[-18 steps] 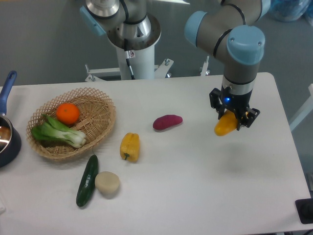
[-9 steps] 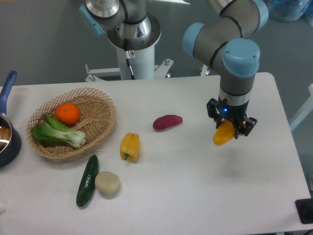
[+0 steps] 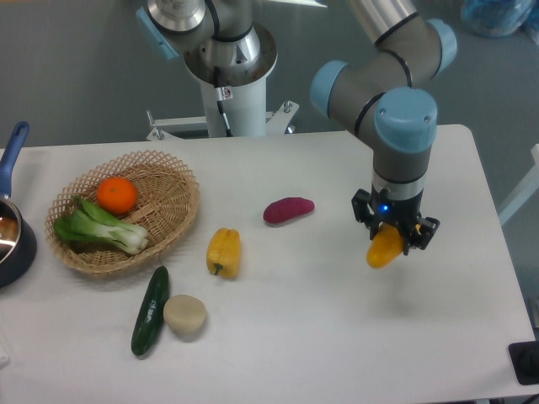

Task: Place the mango on the table
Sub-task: 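Carry the held yellow mango down toward the table surface, then open the gripper to release the mango onto the table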

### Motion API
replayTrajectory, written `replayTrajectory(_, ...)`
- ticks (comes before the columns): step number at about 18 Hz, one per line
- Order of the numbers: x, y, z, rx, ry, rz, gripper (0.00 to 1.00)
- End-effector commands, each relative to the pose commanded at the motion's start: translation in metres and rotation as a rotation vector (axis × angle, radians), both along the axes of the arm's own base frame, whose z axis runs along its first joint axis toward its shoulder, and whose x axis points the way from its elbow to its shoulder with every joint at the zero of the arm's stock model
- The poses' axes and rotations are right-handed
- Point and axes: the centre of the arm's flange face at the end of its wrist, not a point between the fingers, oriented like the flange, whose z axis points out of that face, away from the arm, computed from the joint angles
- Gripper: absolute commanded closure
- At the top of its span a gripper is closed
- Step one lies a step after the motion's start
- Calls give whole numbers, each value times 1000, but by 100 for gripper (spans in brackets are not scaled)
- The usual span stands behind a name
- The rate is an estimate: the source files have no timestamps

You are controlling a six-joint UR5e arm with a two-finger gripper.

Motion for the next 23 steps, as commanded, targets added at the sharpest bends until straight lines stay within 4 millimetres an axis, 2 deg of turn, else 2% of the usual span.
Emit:
replayTrajectory(3, 1, 6, -21, -33, 47, 27, 47)
replayTrajectory(5, 4, 22, -32, -54, 58, 38, 45)
replayTrajectory(7, 5, 25, -52, -96, 49, 38, 43)
replayTrajectory(8, 11, 29, -63, -124, 48, 31, 39)
replayTrajectory(9, 16, 35, -70, -152, 55, 20, 28)
replayTrajectory(10, 16, 38, -74, -177, 66, 18, 10)
replayTrajectory(11, 16, 40, -76, -190, 73, 19, 5)
replayTrajectory(12, 17, 42, -75, -188, 76, 16, 1)
replayTrajectory(15, 17, 42, -75, -188, 76, 16, 0)
replayTrajectory(17, 16, 43, -66, -172, 86, 16, 0)
replayTrajectory(21, 18, 46, -34, -27, 48, 22, 0)
replayTrajectory(23, 13, 38, -22, 43, 21, 39, 0)
